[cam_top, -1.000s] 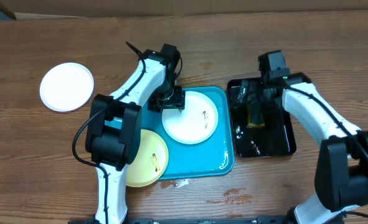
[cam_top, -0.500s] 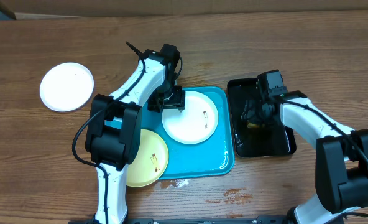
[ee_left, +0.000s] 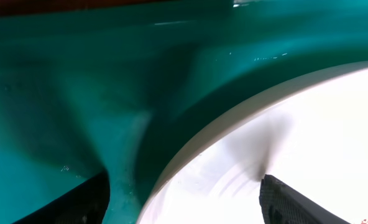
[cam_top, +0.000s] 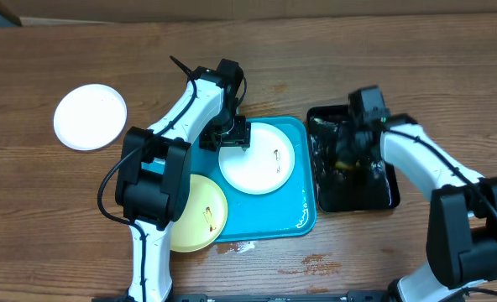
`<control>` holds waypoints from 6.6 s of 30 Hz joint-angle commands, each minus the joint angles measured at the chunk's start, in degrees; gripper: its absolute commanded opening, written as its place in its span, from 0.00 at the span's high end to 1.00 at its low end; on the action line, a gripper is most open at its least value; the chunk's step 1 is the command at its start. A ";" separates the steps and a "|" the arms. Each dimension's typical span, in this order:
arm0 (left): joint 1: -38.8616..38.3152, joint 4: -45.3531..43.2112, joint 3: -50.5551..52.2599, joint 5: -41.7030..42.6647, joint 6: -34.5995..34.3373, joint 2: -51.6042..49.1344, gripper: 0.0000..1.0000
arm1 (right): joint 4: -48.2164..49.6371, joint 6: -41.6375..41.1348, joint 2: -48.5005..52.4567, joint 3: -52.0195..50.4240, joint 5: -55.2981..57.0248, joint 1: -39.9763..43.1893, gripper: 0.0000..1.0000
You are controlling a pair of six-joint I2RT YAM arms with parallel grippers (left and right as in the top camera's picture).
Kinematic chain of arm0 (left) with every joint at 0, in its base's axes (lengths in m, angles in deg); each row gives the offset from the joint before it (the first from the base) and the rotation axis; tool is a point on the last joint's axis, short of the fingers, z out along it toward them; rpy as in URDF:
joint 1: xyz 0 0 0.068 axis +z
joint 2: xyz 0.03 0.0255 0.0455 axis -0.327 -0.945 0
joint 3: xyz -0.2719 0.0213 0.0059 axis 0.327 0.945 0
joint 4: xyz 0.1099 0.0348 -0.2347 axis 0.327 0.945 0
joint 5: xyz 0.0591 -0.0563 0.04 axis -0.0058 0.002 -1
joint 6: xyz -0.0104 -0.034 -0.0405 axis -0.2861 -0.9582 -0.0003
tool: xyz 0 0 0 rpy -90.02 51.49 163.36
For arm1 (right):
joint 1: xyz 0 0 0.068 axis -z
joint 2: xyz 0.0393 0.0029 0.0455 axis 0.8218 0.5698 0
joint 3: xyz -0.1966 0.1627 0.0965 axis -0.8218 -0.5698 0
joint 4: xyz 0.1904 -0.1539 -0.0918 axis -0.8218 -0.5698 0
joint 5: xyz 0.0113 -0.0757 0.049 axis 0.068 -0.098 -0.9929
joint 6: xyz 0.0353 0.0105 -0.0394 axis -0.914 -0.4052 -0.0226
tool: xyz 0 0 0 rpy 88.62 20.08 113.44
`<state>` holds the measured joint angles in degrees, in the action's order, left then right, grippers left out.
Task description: Clean dirty plates on tray and stack at the side
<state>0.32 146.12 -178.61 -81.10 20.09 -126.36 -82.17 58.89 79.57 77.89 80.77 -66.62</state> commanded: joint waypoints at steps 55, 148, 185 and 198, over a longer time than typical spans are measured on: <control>-0.37 1.51 0.55 -2.60 -3.78 -1.16 0.95 | -17.22 -4.98 -6.43 6.10 -4.76 -0.59 0.96; -0.39 1.11 0.55 -2.38 -3.76 -1.16 0.96 | 10.84 15.04 5.77 3.32 5.60 -20.37 0.96; -0.39 1.11 0.55 -2.38 -3.76 -1.16 0.96 | -4.81 28.26 11.17 16.13 -26.43 -15.28 0.96; -0.39 1.11 0.55 -2.38 -3.78 -1.16 0.96 | -8.61 28.13 11.93 19.15 -24.41 -11.28 0.96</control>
<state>-0.05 147.76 -178.57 -80.88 17.27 -126.27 -91.70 86.54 90.72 98.66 56.11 -77.74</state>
